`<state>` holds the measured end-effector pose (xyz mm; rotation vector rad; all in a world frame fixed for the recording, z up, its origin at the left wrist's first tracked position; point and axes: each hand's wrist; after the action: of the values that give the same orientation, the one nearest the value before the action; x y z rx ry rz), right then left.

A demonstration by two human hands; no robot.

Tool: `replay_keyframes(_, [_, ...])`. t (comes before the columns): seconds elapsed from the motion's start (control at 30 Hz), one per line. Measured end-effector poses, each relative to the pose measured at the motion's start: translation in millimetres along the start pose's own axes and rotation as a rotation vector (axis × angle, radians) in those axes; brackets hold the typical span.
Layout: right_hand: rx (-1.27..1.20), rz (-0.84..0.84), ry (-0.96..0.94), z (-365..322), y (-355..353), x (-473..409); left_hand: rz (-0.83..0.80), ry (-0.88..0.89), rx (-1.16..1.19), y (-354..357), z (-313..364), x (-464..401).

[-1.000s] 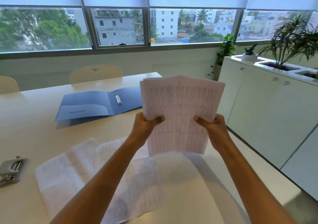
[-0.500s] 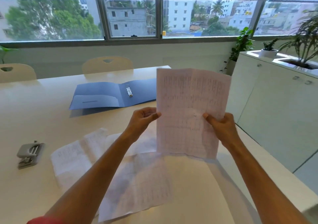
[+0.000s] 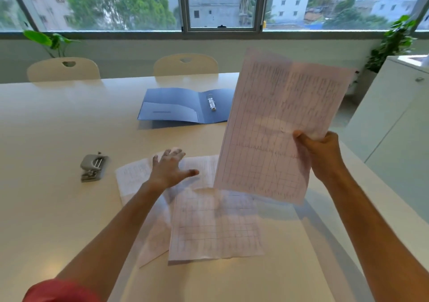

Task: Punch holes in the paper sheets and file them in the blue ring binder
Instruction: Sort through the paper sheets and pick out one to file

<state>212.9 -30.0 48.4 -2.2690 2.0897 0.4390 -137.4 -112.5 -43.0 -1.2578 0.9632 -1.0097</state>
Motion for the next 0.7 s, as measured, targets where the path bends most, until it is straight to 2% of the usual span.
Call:
replay_keyframes(0.13, [-0.026, -0.137, 0.048, 10.8, 20.7, 1.3, -0.129, 0.005, -0.124, 10.2, -4.4, 5.7])
replay_keyframes(0.33, [-0.05, -0.267, 0.132, 33.6, 42.2, 10.1, -0.035, 0.025, -0.161, 9.5, -1.6, 12.4])
replay_keyframes(0.6, [-0.17, -0.288, 0.274, 52.2, 43.6, 12.5, 0.223, -0.004, 0.151, 23.8, 1.8, 14.9])
replay_keyframes(0.7, [-0.221, -0.294, 0.323, 54.2, 40.4, 10.2, 0.306, -0.087, 0.422, 18.5, 7.3, 17.6])
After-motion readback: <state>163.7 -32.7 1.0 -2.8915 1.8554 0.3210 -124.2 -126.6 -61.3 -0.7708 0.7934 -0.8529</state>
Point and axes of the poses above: each hand's wrist, its own x-axis away from the middle knuckle, its own y-axis out of the palm, z = x × y, and after that the axes turned 12 degrees about -x, right-handed
